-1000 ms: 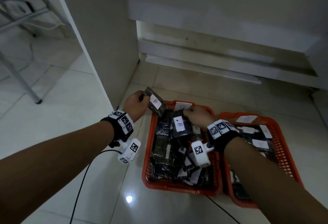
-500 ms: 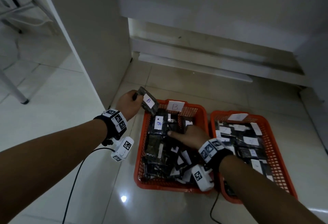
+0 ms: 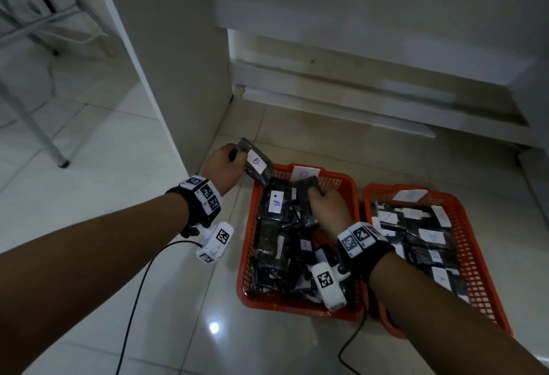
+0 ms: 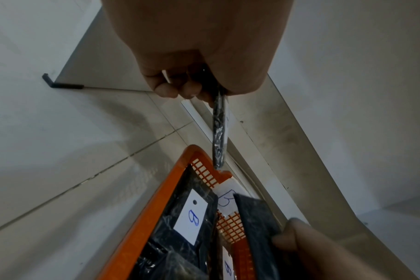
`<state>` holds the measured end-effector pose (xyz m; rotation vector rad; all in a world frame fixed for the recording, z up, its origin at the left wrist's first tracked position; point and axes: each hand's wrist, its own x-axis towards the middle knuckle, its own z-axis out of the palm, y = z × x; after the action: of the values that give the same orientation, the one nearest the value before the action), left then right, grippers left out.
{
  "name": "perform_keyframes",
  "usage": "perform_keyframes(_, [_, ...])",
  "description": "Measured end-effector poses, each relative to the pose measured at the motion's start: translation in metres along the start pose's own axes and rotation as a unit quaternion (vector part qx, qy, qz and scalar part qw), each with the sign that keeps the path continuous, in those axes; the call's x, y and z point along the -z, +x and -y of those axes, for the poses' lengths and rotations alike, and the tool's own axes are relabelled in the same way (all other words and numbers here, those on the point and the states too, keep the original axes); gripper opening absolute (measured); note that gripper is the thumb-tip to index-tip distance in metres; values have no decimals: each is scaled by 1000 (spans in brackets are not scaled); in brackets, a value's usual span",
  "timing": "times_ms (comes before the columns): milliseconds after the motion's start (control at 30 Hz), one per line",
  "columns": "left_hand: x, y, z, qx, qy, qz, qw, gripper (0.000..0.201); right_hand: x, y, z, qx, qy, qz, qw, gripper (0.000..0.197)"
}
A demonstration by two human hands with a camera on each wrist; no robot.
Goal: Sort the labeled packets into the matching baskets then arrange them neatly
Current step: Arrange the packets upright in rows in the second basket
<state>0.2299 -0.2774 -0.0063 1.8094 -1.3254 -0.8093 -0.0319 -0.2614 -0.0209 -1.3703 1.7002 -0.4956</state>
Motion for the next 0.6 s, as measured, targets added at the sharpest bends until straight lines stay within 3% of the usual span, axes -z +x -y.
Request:
perform_keyframes(133, [9,-5,-2,10,11,0,1000,22,-26,18,15,64,-22,77,995,22])
perform_keyframes(200, [11,-7,-2,12,18,1,1000,21,-26,25,16,77,-63,75,992,25])
perform_keyframes(300, [11,-7,4,15,18,11,1000,20,-1,21,4,119,-162,45,979,20])
perform_keyframes(367, [10,-7,7,13,17,18,1000,20,23,14,-13,118,-238,83,961,13])
perform_keyframes(467, [1,-7,4,4,33,20,999,26,50,-4,-36,84,-325,171,926,21])
perform_keyframes(600, [-13,-5,-10,-12,67,-1,998,20,46,-28,-38,91,-299,151,938,45])
